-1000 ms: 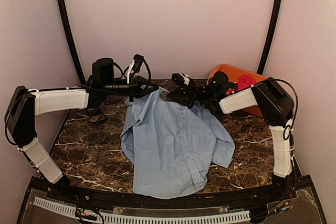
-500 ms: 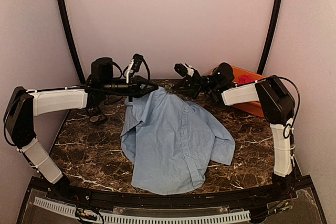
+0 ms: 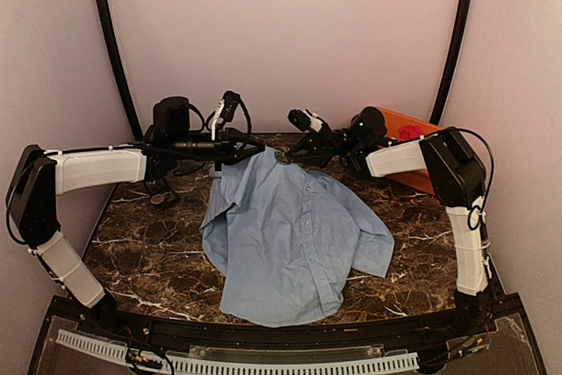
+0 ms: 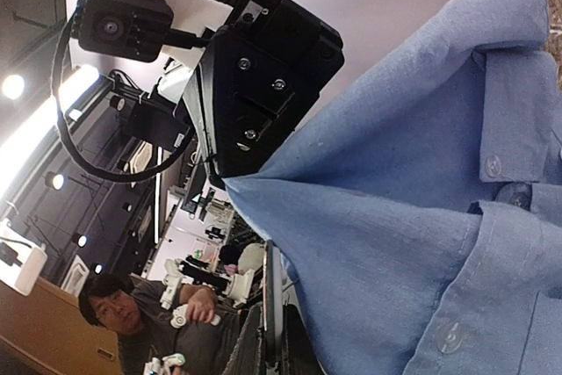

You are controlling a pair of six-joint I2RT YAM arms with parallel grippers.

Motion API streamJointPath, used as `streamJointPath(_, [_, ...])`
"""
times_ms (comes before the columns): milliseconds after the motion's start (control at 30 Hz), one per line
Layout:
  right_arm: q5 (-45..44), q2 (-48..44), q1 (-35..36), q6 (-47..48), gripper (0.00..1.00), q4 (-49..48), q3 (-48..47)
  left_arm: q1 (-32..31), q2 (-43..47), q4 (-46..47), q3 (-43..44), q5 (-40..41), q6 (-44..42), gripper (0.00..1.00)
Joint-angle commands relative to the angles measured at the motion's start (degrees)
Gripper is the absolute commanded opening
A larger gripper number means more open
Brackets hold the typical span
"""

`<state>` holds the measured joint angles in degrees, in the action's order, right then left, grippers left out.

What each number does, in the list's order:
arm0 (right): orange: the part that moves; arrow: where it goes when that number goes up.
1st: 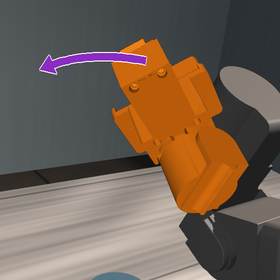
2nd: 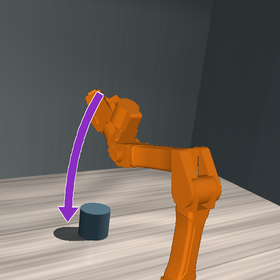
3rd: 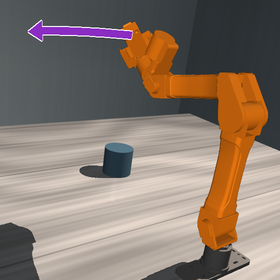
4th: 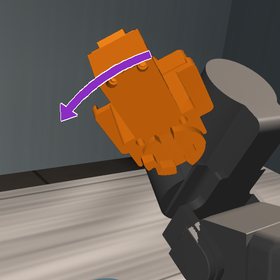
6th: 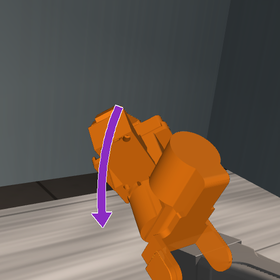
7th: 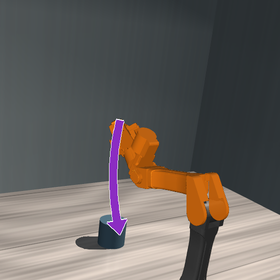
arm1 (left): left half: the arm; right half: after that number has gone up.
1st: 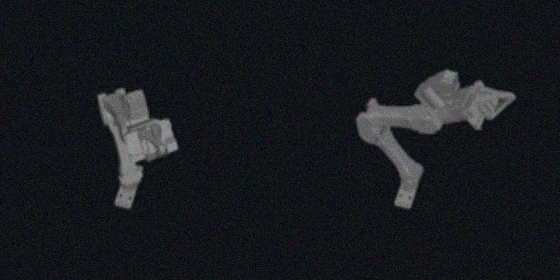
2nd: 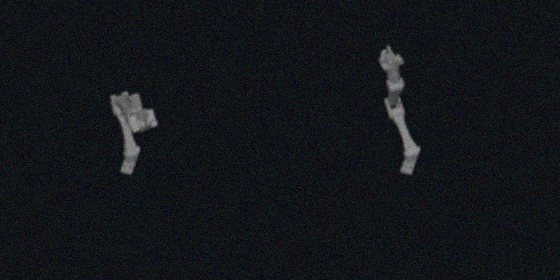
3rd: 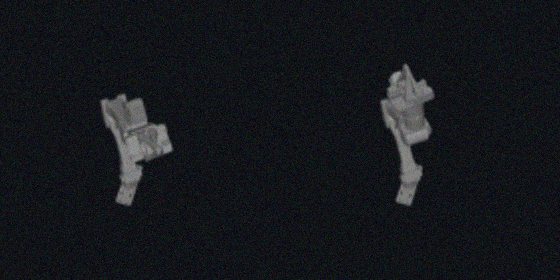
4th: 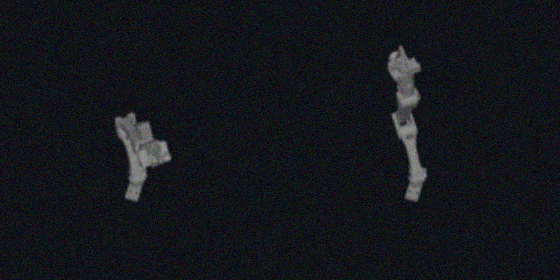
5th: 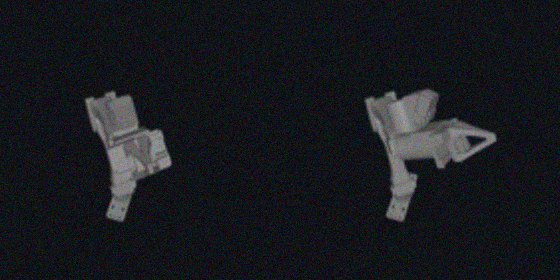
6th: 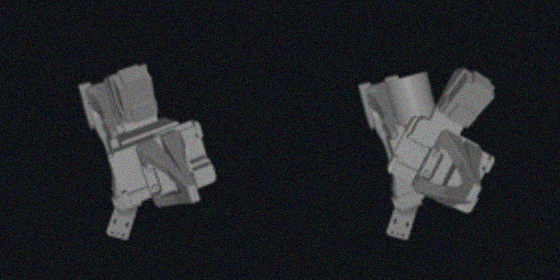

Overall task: Pin the brooch onto the clothing
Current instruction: Cross the brooch on the flattened clothing.

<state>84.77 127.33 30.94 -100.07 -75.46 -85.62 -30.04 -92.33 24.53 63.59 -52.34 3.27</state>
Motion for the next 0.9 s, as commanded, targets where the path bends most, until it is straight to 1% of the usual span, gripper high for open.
streamJointPath(0, [4.75,-1.05,-0.53,8.87,0.00,-22.40,0.05,0.25,2.08,0.36,0.36,-2.02,0.89,0.01])
streamJointPath(200, [8.09,-0.34,-0.81,12.57,0.00,-19.76,-2.92,0.17,2.39,0.46,-0.08,-2.37,1.71,0.01])
streamJointPath(233, [8.60,0.20,-0.79,12.53,0.00,-19.39,-3.65,0.12,5.21,0.63,-0.14,-2.52,1.86,0.01])
streamJointPath(300, [9.85,1.33,-0.87,11.46,0.00,-19.35,-5.41,0.11,2.69,0.68,-0.20,-2.63,2.10,0.01])
streamJointPath(533, [14.42,6.45,-1.03,2.26,0.00,-22.58,-13.15,-0.29,1.94,-0.41,0.04,-2.53,1.97,0.01])
streamJointPath(867, [19.12,7.73,-0.92,-0.89,0.00,-22.57,-14.37,-0.59,2.35,-2.37,0.13,-2.12,2.06,0.01])
